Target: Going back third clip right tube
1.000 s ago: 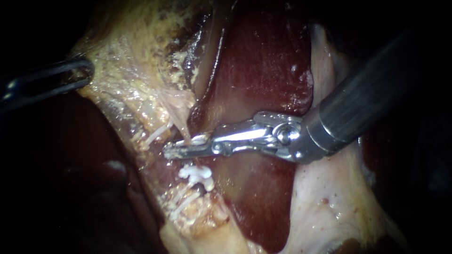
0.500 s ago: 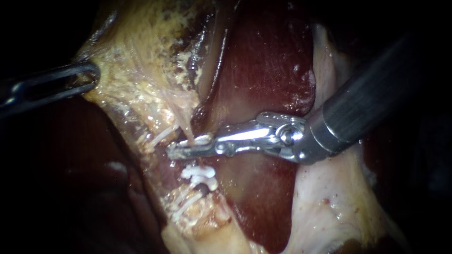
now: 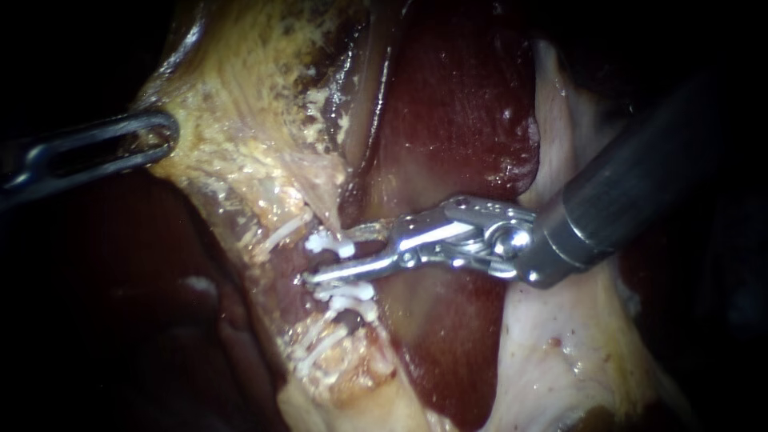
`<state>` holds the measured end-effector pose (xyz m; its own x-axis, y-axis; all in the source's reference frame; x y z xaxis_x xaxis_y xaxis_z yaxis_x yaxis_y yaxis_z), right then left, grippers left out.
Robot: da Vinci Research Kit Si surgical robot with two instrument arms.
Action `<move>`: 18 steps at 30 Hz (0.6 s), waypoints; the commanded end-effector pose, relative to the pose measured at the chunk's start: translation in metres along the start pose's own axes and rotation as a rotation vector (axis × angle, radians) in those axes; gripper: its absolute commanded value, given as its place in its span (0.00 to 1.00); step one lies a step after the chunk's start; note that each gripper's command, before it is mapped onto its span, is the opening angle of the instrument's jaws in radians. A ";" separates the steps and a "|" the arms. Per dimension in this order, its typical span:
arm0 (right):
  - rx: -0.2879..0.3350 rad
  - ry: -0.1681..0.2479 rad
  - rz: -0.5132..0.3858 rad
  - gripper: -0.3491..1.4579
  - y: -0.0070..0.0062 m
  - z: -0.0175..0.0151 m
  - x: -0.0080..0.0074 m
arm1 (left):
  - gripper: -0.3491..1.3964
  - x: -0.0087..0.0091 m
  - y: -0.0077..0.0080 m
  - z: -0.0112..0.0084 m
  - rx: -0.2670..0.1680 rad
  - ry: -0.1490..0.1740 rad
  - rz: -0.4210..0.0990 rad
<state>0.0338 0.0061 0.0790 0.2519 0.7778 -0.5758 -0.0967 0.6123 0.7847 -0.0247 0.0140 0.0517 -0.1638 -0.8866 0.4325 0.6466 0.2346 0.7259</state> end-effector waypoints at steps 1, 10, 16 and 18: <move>-0.007 0.001 -0.001 0.52 0.0002 -0.0001 -0.0001 | 0.00 0.0000 -0.0001 -0.0001 0.000 0.000 0.000; 0.113 -0.027 -0.014 0.52 -0.0025 0.0014 -0.0014 | 0.00 0.0000 -0.0002 -0.0001 0.000 0.000 0.000; 0.144 -0.036 -0.023 0.52 -0.0045 0.0036 -0.0016 | 0.00 0.0001 -0.0002 0.0000 0.003 0.001 0.001; 0.122 -0.028 -0.022 0.52 -0.0039 0.0037 -0.0015 | 0.00 0.0001 -0.0002 0.0000 0.003 0.001 0.001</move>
<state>0.0373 0.0021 0.0778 0.2769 0.7598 -0.5882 0.0198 0.6075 0.7940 -0.0249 0.0139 0.0515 -0.1632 -0.8865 0.4329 0.6454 0.2360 0.7265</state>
